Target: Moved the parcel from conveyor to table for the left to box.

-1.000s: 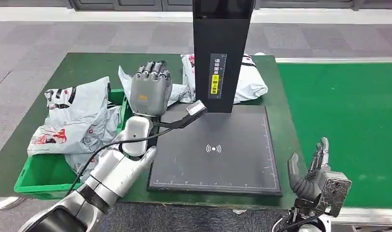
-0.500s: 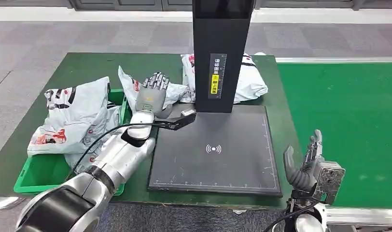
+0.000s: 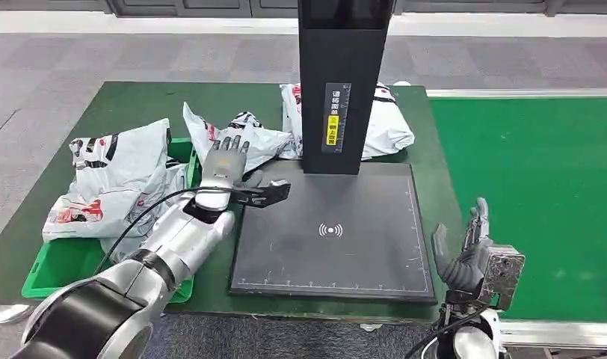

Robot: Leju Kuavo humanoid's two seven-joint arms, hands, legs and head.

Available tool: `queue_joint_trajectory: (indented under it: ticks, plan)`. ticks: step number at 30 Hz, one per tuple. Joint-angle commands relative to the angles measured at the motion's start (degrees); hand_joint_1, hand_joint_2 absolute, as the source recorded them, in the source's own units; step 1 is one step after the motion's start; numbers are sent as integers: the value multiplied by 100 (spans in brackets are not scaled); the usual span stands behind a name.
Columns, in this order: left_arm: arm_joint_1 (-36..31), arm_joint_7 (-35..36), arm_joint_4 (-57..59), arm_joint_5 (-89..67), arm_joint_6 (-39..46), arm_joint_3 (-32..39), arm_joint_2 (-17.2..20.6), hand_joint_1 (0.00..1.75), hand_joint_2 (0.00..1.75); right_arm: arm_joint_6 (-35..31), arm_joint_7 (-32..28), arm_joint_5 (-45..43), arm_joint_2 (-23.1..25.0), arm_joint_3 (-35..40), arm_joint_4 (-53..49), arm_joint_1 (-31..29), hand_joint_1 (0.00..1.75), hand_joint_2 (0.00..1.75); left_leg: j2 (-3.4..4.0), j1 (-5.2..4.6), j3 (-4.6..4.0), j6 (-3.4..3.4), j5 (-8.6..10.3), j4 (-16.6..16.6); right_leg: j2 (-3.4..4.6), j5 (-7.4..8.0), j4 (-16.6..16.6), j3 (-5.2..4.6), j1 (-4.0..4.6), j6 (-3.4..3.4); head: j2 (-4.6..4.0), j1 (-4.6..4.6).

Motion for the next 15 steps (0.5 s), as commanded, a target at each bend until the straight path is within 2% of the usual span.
queue_joint_trajectory:
  ticks: [1, 6, 7, 8, 15]
  plan:
    - [-401, 449, 641, -329, -329, 166, 272, 0, 175, -40, 2, -99, -324, 507, 790, -329, 0, 175, 21, 6, 11, 2, -1, -6, 17, 7, -12, 8, 7, -1, 0, 2]
    - [-454, 767, 738, -329, -658, 90, 441, 0, 175, -87, -37, -183, -347, 622, 921, -432, 0, 175, 32, 10, 17, 4, -2, -10, 25, 12, -21, 14, 13, -1, 0, 2]
    - [-461, 841, 754, -329, -729, 54, 459, 10, 175, -90, -38, -187, -346, 628, 925, -436, 0, 175, 23, 7, 10, 2, -3, -2, 18, 6, -8, 6, 9, -1, 0, 2]
    - [-466, 896, 776, -329, -800, 22, 491, 175, 175, -86, -38, -187, -345, 635, 930, -445, 0, 175, 26, 7, 10, 3, -2, -3, 20, 7, -9, 6, 9, 0, 0, 0]
    - [-477, 1010, 764, -329, -854, 15, 567, 175, 175, -105, -52, -211, -368, 662, 985, -458, 0, 175, 25, 8, 15, 3, -2, -8, 20, 8, -16, 12, 10, 0, 0, 2]
